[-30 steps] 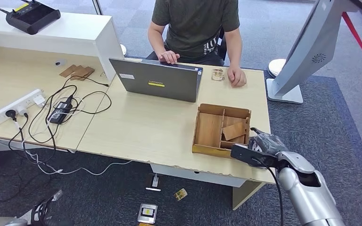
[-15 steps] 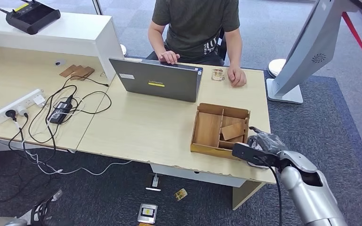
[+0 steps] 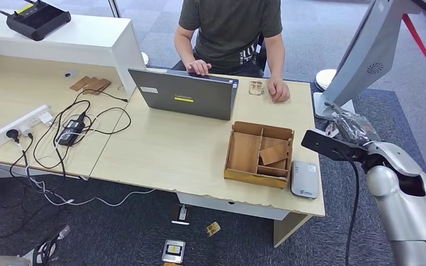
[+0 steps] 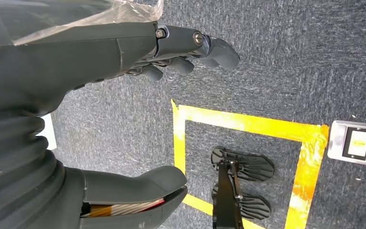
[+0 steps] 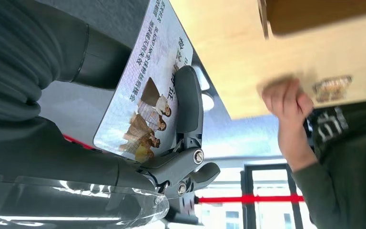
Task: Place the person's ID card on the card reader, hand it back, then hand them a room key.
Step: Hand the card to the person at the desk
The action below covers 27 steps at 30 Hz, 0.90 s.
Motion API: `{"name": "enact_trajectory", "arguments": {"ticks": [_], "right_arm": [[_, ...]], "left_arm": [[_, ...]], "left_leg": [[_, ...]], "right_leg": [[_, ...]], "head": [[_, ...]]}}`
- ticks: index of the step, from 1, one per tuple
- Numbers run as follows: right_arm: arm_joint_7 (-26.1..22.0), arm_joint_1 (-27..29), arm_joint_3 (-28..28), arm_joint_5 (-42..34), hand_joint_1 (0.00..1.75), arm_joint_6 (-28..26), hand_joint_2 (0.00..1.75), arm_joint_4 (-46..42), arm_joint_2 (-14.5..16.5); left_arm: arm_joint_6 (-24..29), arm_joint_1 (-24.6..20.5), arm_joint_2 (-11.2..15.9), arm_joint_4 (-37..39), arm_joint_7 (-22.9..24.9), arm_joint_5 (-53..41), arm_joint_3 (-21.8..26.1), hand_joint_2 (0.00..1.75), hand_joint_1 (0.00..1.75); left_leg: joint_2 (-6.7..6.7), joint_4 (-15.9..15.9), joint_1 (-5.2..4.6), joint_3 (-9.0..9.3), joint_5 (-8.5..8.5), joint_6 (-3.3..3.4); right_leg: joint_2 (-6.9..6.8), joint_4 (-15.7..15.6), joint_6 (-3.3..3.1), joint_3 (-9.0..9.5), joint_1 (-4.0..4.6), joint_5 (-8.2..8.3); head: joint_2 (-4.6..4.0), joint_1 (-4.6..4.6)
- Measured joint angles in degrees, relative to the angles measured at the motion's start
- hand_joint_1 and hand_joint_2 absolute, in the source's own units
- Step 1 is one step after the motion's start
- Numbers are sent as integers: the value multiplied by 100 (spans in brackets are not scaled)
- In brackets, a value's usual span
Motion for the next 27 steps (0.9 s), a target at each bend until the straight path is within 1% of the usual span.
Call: {"name": "enact_trajectory", "arguments": {"ticks": [3,5,9,12,15,18,23,27], "right_arm": [[-223,-337,10,77,175,-170,175,59,53],[-496,-716,33,60,175,-385,175,304,191],[-1109,-1631,93,-253,175,-875,175,1313,643],[-1281,-2241,147,-366,175,-1175,175,2194,1030],[-1192,-2890,196,-421,175,-1327,175,3130,1433],[-961,-3335,204,-614,175,-1247,175,3789,1748],[-456,-3701,169,-931,175,-1070,175,4582,2100],[-130,-3788,140,-956,175,-1099,175,4988,2276]], "left_arm": [[1,-23,-3,0,24,-44,-1,175,0],[2,-82,-20,0,79,-108,-8,175,0],[13,-304,-102,0,237,-227,-56,175,0],[31,-423,-170,0,332,-291,-115,175,0],[55,-567,-256,0,419,-348,-199,175,0],[61,-685,-347,0,491,-393,-266,175,0],[61,-784,-471,0,537,-425,-363,175,0],[46,-853,-553,0,563,-468,-431,175,0]], "left_leg": [[1,0,0,-4,2,-2],[2,0,0,-7,5,-6],[1,0,3,-10,14,-9],[0,0,4,-14,17,-10],[1,0,3,-22,21,-10],[1,0,4,-24,21,-9],[1,1,4,-28,20,-8],[3,1,3,-26,19,-8]], "right_leg": [[0,3,-1,-2,0,1],[1,7,-3,-7,1,4],[1,10,-5,-8,3,8],[0,13,-6,-12,4,10],[0,15,-6,-24,3,12],[0,13,-7,-27,4,11],[0,10,-7,-30,4,11],[1,7,-6,-31,3,11]], "head": [[0,1],[0,0],[0,1],[0,2],[0,1],[0,0],[0,1],[0,1]]}}
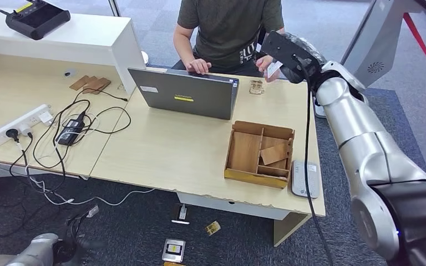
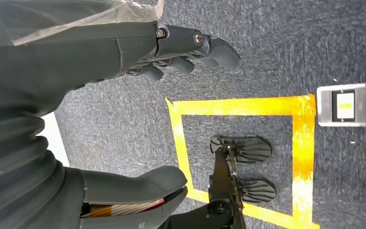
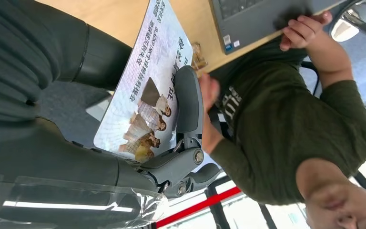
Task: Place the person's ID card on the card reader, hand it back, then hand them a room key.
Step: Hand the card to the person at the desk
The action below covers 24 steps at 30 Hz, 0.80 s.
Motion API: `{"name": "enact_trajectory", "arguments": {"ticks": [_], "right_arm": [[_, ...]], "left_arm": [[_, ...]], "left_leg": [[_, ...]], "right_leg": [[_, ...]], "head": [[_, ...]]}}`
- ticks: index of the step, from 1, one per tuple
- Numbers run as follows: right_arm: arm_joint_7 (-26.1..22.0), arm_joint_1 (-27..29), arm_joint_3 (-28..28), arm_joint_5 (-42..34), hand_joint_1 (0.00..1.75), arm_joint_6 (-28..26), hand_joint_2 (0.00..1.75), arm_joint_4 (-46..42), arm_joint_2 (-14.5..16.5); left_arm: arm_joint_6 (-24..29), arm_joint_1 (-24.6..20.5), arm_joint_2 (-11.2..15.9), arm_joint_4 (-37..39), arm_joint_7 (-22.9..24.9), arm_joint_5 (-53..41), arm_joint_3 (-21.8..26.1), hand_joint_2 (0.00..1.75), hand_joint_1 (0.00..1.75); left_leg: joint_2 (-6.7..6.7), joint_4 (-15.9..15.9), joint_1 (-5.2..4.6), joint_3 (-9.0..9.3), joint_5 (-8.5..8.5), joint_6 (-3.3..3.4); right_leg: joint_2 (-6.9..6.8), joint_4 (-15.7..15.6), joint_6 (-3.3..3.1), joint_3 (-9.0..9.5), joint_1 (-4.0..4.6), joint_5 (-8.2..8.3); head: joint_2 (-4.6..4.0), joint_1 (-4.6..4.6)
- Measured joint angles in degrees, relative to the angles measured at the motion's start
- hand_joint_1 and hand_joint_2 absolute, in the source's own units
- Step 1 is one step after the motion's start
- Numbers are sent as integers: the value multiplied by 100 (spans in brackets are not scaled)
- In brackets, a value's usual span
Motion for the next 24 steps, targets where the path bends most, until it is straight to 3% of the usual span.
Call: {"name": "enact_trajectory", "arguments": {"ticks": [17,21,24], "right_arm": [[176,-38,-102,-51,171,-121,175,672,122],[229,-60,-106,-33,0,-133,175,726,120],[287,-64,-122,-23,0,-192,175,744,118]], "left_arm": [[-114,-106,-111,0,76,-56,-181,175,0],[-114,-107,-116,0,83,-55,-185,175,0],[-114,-106,-116,0,86,-48,-188,175,0]], "left_leg": [[0,1,1,3,0,0],[0,1,0,3,0,0],[0,1,0,3,0,0]], "right_leg": [[1,2,0,1,1,1],[1,1,0,1,0,1],[1,1,0,1,0,1]], "head": [[0,-1],[0,1],[0,1]]}}
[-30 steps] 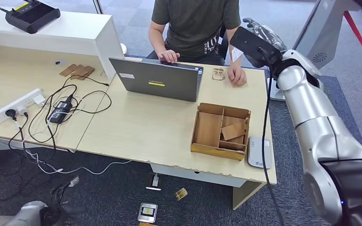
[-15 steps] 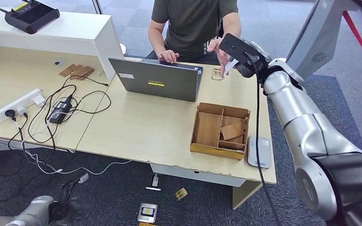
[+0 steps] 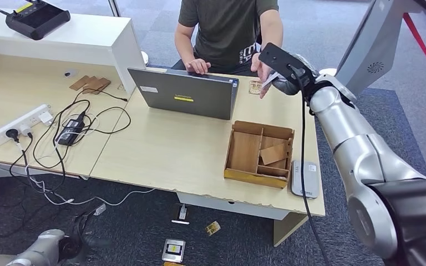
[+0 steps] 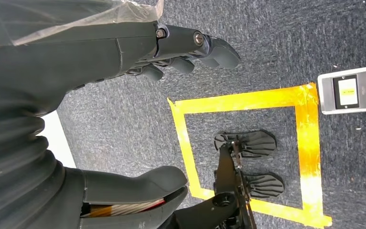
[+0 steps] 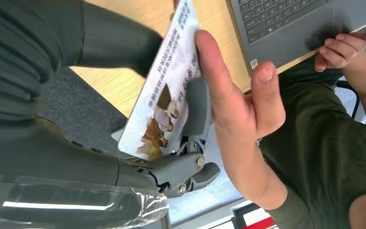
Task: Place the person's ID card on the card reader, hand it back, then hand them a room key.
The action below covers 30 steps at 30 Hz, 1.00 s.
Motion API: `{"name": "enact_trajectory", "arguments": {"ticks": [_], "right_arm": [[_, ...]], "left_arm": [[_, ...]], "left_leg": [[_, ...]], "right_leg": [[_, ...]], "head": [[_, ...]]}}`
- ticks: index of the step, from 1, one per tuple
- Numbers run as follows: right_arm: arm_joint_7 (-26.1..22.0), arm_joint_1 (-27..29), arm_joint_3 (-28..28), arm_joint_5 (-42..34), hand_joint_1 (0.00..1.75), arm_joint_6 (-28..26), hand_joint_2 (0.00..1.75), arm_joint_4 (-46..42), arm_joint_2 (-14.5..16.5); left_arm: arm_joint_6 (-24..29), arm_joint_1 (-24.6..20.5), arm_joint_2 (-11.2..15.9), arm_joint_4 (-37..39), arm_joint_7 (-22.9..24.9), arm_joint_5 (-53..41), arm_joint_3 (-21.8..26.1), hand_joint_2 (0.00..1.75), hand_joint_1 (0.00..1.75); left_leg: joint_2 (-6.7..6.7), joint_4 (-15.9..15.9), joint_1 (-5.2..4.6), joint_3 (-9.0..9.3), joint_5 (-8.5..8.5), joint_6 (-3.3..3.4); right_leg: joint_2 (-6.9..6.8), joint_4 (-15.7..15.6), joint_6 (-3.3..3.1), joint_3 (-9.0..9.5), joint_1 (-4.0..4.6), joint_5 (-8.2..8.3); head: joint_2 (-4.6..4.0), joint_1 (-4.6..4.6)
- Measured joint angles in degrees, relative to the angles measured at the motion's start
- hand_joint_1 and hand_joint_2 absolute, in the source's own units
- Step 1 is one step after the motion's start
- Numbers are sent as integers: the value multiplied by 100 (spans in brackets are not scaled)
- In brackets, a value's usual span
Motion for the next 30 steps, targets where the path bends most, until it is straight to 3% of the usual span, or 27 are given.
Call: {"name": "enact_trajectory", "arguments": {"ticks": [6,12,15,19,23,30], "right_arm": [[-264,-56,-36,-78,0,-450,175,0,-23],[-1065,-127,-253,-587,0,-518,175,-62,-179],[-1249,-43,-377,-911,0,-338,175,-234,-350],[-742,594,-546,-1691,0,279,175,-958,-736],[-33,1522,-658,-2171,0,540,175,-2068,-1184],[630,2954,-666,-1550,0,697,175,-4428,-1886]], "left_arm": [[27,19,0,0,-46,42,2,175,0],[120,132,39,0,-216,186,8,175,0],[128,238,102,0,-326,272,10,175,0],[115,423,238,0,-403,396,16,175,0],[146,578,404,0,-436,509,40,175,0],[184,833,672,0,-589,678,139,175,0]], "left_leg": [[0,0,0,0,0,0],[0,0,0,0,0,0],[0,0,2,4,-1,0],[-5,0,11,19,-6,2],[-5,0,10,21,-8,4],[-2,0,11,20,-17,2]], "right_leg": [[0,0,0,0,0,0],[0,0,0,0,0,0],[0,-4,0,4,1,-1],[-4,-16,0,28,9,-2],[-4,-19,1,31,9,-2],[0,-18,-2,26,10,-4]], "head": [[0,0],[0,-1],[0,-2],[0,2],[0,-1],[0,-1]]}}
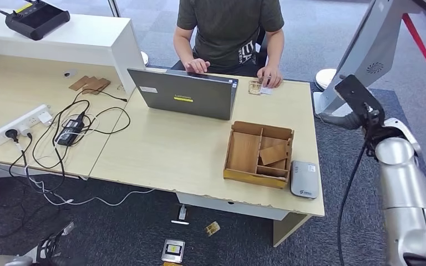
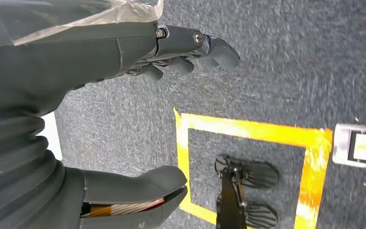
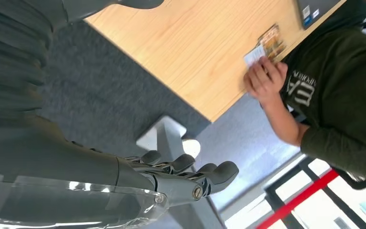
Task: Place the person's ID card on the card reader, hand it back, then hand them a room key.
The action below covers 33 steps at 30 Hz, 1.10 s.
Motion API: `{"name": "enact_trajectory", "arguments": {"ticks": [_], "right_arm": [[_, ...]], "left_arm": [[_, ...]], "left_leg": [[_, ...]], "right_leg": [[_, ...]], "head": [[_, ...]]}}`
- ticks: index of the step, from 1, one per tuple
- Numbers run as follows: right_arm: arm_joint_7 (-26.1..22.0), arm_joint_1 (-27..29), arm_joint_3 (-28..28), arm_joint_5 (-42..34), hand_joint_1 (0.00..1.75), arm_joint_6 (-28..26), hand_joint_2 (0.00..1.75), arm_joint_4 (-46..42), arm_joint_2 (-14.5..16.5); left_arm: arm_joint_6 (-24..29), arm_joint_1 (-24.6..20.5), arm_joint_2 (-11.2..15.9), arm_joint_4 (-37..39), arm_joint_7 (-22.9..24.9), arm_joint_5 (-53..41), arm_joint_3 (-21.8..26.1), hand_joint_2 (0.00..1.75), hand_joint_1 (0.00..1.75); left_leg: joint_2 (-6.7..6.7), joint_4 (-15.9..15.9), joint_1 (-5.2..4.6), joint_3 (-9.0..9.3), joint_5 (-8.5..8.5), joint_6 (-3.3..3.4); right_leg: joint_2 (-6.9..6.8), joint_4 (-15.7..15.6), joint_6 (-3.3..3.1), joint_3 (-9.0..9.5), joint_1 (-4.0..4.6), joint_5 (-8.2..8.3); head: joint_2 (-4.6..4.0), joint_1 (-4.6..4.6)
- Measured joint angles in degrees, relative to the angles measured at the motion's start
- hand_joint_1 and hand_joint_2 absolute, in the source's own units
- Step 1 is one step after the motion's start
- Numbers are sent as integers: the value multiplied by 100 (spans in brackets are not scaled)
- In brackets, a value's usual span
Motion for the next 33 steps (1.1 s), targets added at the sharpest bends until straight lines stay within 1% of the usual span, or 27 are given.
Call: {"name": "enact_trajectory", "arguments": {"ticks": [2,5,8,10,13,15,18,22,25,29,33], "right_arm": [[80,228,12,70,0,16,175,-531,-121],[113,443,30,132,0,37,175,-1105,-243],[52,720,68,637,0,19,175,-1667,-334],[34,1120,159,1219,0,-24,175,-2142,-356],[30,1892,412,1958,0,-209,175,-2782,-334],[8,2332,585,2220,0,-432,175,-3046,-310],[-46,2744,811,2358,0,-697,175,-3258,-279],[-122,3047,1057,2285,0,-908,175,-3361,-250],[-199,3079,1092,1799,0,-1114,175,-3390,-285],[-310,2953,873,1095,0,-1238,175,-3486,-496],[-264,2987,500,934,0,-1358,175,-3665,-723]], "left_arm": [[0,30,42,0,-12,14,15,175,0],[9,43,73,0,-14,19,23,175,0],[28,48,90,0,-32,20,32,175,0],[46,55,93,0,-55,17,42,175,0],[73,57,93,0,-71,10,56,175,0],[84,56,93,0,-73,10,59,175,0],[101,57,95,0,-73,15,61,175,0],[121,60,105,0,-76,16,63,175,0],[165,62,114,0,-107,-7,63,175,0],[205,74,132,0,-157,-108,62,175,0],[173,120,147,0,-245,-220,58,175,0]], "left_leg": [[1,-1,1,0,0,-1],[1,-1,2,0,0,-2],[0,-1,9,3,0,-3],[-2,-1,15,7,-2,-5],[-6,-1,17,7,-9,-8],[-6,-1,17,6,-14,-11],[-4,-2,17,7,-17,-13],[-4,-3,17,7,-17,-14],[-3,-2,16,8,-16,-14],[-1,-2,13,11,-16,-13],[-1,-1,10,13,-18,-12]], "right_leg": [[1,1,-2,-1,1,-2],[1,3,-4,-1,3,-3],[0,1,-4,7,9,-4],[-1,-1,-4,16,14,-6],[-2,-2,-5,18,16,-11],[-2,-1,-7,17,16,-15],[-1,-1,-11,16,16,-19],[-1,0,-11,14,16,-20],[-1,0,-11,14,15,-19],[-1,-1,-10,15,12,-19],[-1,-3,-10,17,9,-19]], "head": [[0,-1],[0,0],[0,1],[1,2],[0,0],[0,0],[0,1],[0,0],[0,1],[0,1],[0,1]]}}
